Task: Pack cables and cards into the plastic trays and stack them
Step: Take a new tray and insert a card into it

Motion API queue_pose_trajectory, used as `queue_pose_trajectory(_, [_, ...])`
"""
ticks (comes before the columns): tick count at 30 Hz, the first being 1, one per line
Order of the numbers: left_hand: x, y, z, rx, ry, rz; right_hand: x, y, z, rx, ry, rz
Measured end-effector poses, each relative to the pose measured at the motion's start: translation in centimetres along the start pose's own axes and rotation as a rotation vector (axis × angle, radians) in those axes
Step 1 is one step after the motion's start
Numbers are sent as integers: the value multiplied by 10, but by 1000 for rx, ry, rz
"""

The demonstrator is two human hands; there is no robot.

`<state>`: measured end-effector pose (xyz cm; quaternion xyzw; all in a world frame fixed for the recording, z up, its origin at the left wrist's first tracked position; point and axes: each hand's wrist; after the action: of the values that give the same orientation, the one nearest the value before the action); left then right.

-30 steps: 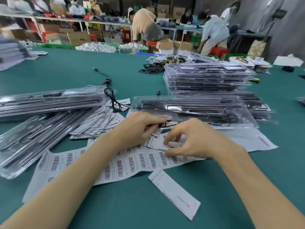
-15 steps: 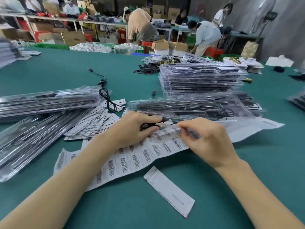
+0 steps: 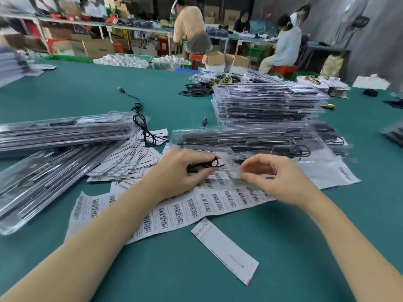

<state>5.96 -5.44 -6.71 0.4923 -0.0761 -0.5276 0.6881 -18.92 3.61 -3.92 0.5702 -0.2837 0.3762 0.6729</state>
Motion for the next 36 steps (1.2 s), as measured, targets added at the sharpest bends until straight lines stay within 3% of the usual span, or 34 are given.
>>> queue_pose_trajectory(4, [1,1,-1,23,5,29,-3,-1,-1,81,-33,-81])
queue_pose_trajectory(12, [5,-1,-2,4,2,22,9,-1,2,166,-29,-468])
queue_pose_trajectory(27, [7,-2,-2,12,7,20,9,13,0,233,75,-355])
queue_pose_trajectory(36, [6,-2,-1,18,19,2,12,13,0,238,26,-418])
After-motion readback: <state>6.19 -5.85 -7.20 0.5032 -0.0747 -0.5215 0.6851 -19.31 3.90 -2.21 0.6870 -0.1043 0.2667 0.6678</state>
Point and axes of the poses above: each hand's wrist, its own z-axis towards the middle knuckle, its own y-axis out of the back of the hand, x = y × z, and after that the axes turned 3 degrees about z, right-handed
